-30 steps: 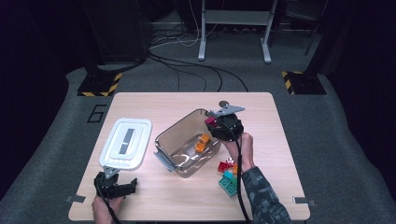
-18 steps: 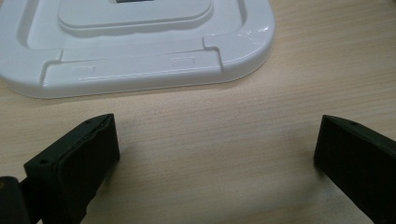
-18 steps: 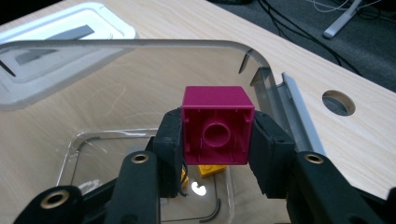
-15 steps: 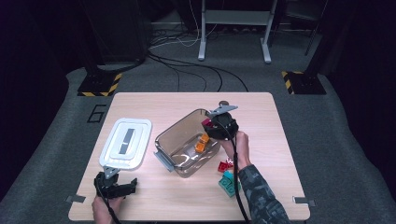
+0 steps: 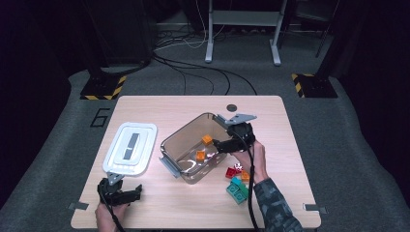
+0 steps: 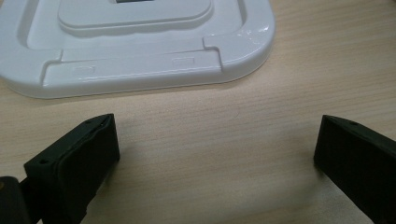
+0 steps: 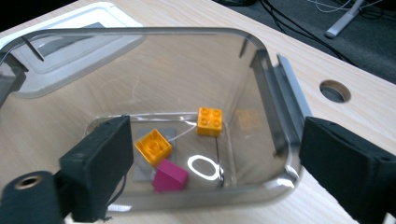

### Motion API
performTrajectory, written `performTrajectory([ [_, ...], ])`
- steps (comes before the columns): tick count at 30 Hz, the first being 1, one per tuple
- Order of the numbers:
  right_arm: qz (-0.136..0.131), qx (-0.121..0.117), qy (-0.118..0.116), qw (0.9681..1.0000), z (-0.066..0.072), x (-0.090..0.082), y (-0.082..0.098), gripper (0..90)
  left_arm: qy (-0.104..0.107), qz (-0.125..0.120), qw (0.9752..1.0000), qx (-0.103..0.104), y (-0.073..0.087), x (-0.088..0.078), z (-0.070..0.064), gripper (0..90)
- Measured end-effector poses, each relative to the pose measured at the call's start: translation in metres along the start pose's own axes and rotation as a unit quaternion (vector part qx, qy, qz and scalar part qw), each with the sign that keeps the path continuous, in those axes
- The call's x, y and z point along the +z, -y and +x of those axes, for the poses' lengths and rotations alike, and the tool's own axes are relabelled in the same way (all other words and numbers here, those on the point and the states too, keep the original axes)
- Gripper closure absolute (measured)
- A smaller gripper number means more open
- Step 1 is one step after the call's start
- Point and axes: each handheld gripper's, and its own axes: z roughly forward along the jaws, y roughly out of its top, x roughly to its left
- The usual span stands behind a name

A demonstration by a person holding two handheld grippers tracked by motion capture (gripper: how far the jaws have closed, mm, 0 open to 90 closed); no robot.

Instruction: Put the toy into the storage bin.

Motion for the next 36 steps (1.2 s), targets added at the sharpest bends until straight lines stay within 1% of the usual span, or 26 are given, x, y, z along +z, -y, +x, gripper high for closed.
performTrajectory([
  [2,-0.002,0.009,0.0,1.0,-0.002,-0.005,0.005,6.4,0.0,0.0,1.0,0.0,0.0,0.0,0.0,0.0],
  [7,-0.003,0.026,0.005,0.9997,-0.008,-0.018,0.022,4.4,-0.001,0.0,1.0,0.0,0.0,0.0,0.0,0.0],
  [13,0.002,0.038,0.011,0.9992,-0.012,-0.026,0.043,1.6,0.0,0.0,1.0,0.0,0.0,0.0,0.0,0.0],
  [16,0.01,0.045,0.017,0.9988,-0.014,-0.028,0.055,0.8,-0.001,0.0,1.0,0.0,0.0,0.0,0.0,0.0],
  [24,0.029,0.074,0.031,0.9964,-0.019,-0.027,0.086,0.7,-0.002,0.0,1.0,0.0,0.0,0.0,0.0,0.0],
  [28,0.043,0.088,0.036,0.9946,-0.019,-0.022,0.102,0.0,-0.001,0.0,1.0,0.0,0.0,0.0,0.0,0.0],
  [29,0.048,0.097,0.04,0.9933,-0.018,-0.02,0.105,0.0,-0.001,0.0,1.0,0.0,0.0,0.0,0.0,0.0],
  [30,0.054,0.089,0.042,0.9937,-0.019,-0.018,0.109,0.0,-0.002,0.0,1.0,0.0,0.0,0.0,0.0,0.0],
  [34,0.065,0.105,0.046,0.9913,-0.018,-0.012,0.122,0.0,-0.002,0.0,1.0,0.0,0.0,0.0,0.0,0.0],
  [35,0.069,0.113,0.045,0.9902,-0.018,-0.01,0.128,3.3,-0.002,0.0,1.0,0.0,0.0,0.0,0.0,0.0],
  [36,0.069,0.113,0.045,0.9902,-0.018,-0.01,0.128,3.3,-0.002,0.0,1.0,0.0,0.0,0.0,0.0,0.0],
])
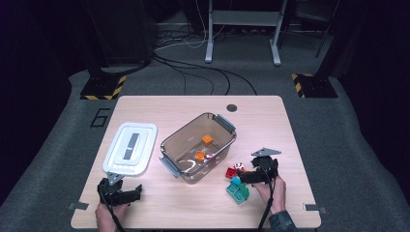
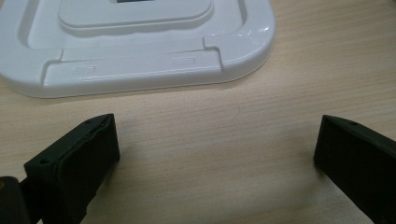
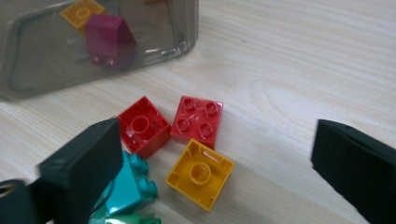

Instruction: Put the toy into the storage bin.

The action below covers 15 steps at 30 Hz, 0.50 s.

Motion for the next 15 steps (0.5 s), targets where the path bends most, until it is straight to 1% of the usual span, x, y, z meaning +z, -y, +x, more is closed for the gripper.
performTrajectory([
  [1,-0.001,-0.004,0.0,1.0,-0.001,0.001,0.003,7.9,0.0,0.0,1.0,0.0,0.0,0.0,0.0,0.0],
  [2,0.001,-0.001,-0.001,1.0,-0.002,0.003,0.005,12.8,0.0,0.0,1.0,0.0,0.0,0.0,0.0,0.0],
  [4,0.005,0.003,0.0,1.0,-0.003,0.005,0.008,17.3,0.0,0.0,1.0,0.0,0.0,0.0,0.0,0.0],
  [5,0.008,0.005,-0.003,1.0,-0.002,0.006,0.01,22.6,0.0,0.0,1.0,0.0,0.0,0.0,0.0,0.0],
  [6,0.007,0.006,-0.001,1.0,-0.002,0.007,0.012,23.3,0.0,0.0,1.0,0.0,0.0,0.0,0.0,0.0],
  [7,0.011,0.012,-0.004,0.9999,-0.001,0.008,0.013,23.9,0.0,0.0,1.0,0.0,0.0,0.0,0.0,0.0],
  [8,0.008,0.009,-0.001,0.9999,0.0,0.009,0.014,26.8,0.0,0.0,1.0,0.0,0.0,0.0,0.0,0.0],
  [9,0.011,0.013,0.0,0.9998,0.001,0.009,0.015,28.2,0.0,0.0,1.0,0.0,0.0,0.0,0.0,0.0],
  [10,0.009,0.008,0.002,0.9999,0.0,0.01,0.015,29.9,0.0,0.0,1.0,0.0,0.0,0.0,0.0,0.0],
  [14,0.015,0.013,0.009,0.9998,0.001,0.014,0.017,35.9,0.0,0.0,1.0,0.0,0.0,0.0,0.0,0.0],
  [15,0.018,0.016,0.005,0.9997,0.001,0.015,0.018,36.5,0.0,0.0,1.0,0.0,0.0,0.0,0.0,0.0],
])
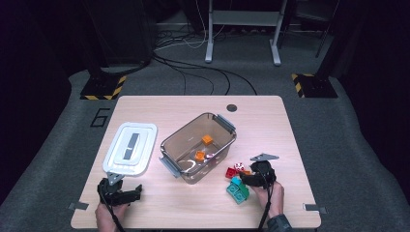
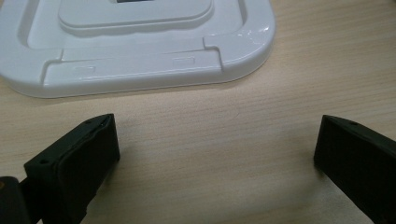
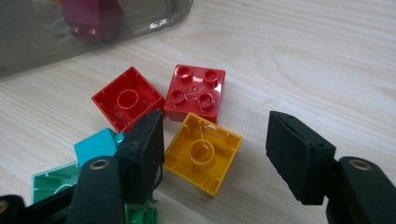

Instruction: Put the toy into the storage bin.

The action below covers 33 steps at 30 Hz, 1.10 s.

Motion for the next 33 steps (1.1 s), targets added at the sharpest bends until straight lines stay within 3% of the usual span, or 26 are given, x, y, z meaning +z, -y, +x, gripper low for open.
performTrajectory([
  [15,0.011,0.005,0.008,0.9999,-0.013,-0.002,0.011,56.2,0.0,0.0,1.0,0.0,0.0,0.0,0.0,0.0],
  [33,0.004,0.004,0.003,1.0,-0.018,-0.001,0.015,56.8,0.0,0.0,1.0,0.0,0.0,0.0,0.0,0.0],
])
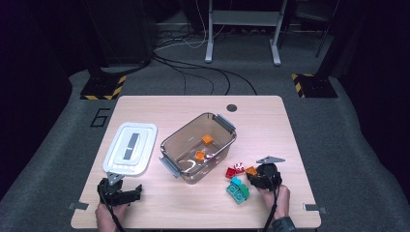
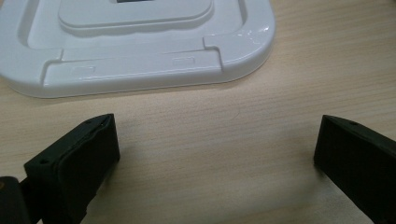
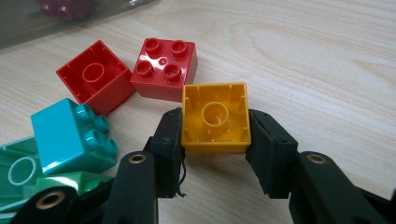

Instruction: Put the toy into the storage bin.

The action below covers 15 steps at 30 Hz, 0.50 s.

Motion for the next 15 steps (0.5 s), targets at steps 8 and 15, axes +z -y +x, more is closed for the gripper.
performTrajectory([
  [8,-0.004,-0.001,0.002,1.0,0.0,-0.002,-0.002,58.4,0.0,0.0,1.0,0.0,0.0,0.0,0.0,0.0],
  [15,-0.02,0.002,-0.004,0.9998,-0.004,-0.013,-0.006,58.4,0.0,0.0,1.0,0.0,0.0,0.0,0.0,0.0],
])
